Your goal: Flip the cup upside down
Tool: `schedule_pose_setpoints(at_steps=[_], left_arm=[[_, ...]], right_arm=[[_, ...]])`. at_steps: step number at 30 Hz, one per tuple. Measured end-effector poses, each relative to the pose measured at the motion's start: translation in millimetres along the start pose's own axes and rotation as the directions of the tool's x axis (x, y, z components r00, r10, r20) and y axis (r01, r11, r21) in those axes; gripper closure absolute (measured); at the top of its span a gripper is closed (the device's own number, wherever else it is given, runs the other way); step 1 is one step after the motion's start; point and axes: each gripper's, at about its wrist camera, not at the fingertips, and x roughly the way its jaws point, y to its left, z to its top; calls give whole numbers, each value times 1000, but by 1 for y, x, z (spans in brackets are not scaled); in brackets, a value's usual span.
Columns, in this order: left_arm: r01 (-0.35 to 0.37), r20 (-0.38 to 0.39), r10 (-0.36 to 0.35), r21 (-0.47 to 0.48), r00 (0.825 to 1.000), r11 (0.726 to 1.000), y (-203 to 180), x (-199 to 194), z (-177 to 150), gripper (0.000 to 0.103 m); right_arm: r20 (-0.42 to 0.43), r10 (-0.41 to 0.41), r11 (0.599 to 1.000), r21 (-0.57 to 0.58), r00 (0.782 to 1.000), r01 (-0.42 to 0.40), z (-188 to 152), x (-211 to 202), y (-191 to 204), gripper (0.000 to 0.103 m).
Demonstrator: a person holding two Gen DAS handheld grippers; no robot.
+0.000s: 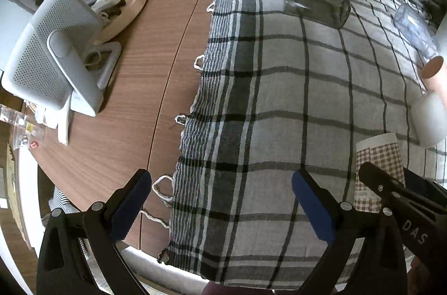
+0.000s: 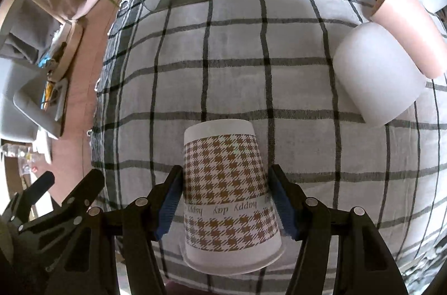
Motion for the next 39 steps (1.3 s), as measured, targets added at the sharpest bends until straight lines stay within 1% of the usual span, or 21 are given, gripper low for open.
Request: schedule_pose_setpoints(at_steps=[2, 4, 5, 8, 12, 16, 17, 20, 22, 24, 28, 31, 32, 33, 37, 39], left_arm=[[-4, 5, 4, -4, 1000, 1000, 1, -1, 1, 1], [-4, 10, 5, -11, 1000, 1000, 2, -4, 1, 0], [1, 14, -1, -15, 1000, 1000, 3, -6, 0, 0], [15, 25, -15, -23, 1000, 1000, 2, -15, -1, 0], [62, 33, -61, -17, 998, 998, -8, -28, -1, 0], [78, 56, -80, 32, 995, 996, -33, -39, 1, 0], [88, 56, -90, 47, 994, 995, -41, -40, 1, 0], [113, 54, -118, 83, 992, 990, -61, -43, 4, 0], [141, 34, -145, 101, 989, 985, -74, -41, 7, 1], [170, -2, -171, 103, 985, 980, -84, -35, 12, 1], [199, -63, -193, 110, 979, 974, -102, -19, 19, 1], [252, -140, -239, 88, 961, 964, -112, -3, 21, 1], [275, -161, -260, 77, 952, 958, -115, 1, 23, 1], [282, -180, -266, 71, 947, 957, -119, 6, 24, 1], [301, -228, -285, 38, 931, 953, -126, 20, 28, 4], [291, -227, -277, 34, 934, 956, -130, 24, 31, 7]], right_arm=[[2, -3, 1000, -3, 1000, 3, 1, -2, 1, 37], [12, -13, 1000, 6, 1000, 13, 1, -6, -2, 30], [17, -8, 1000, 9, 1000, 8, 0, -9, -5, 28], [47, 2, 1000, 7, 999, -2, -2, -25, -5, 28], [126, -39, 999, 28, 991, 36, -9, -58, -10, 27], [181, -74, 995, 76, 981, 61, -11, -86, -31, 26], [196, -92, 993, 93, 976, 75, -11, -91, -38, 26], [215, -110, 988, 129, 970, 83, -10, -100, -55, 26], [212, -112, 985, 152, 971, 80, -10, -102, -67, 26], [206, -118, 981, 179, 971, 81, -11, -101, -78, 26], [193, -119, 973, 220, 974, 75, -14, -97, -94, 26], [184, -123, 967, 244, 975, 76, -15, -95, -104, 26], [180, -119, 965, 254, 976, 71, -14, -94, -108, 26], [178, -114, 964, 260, 977, 65, -14, -93, -112, 26], [162, -113, 959, 275, 980, 65, -14, -88, -121, 26], [157, -109, 959, 276, 982, 63, -13, -85, -124, 26]])
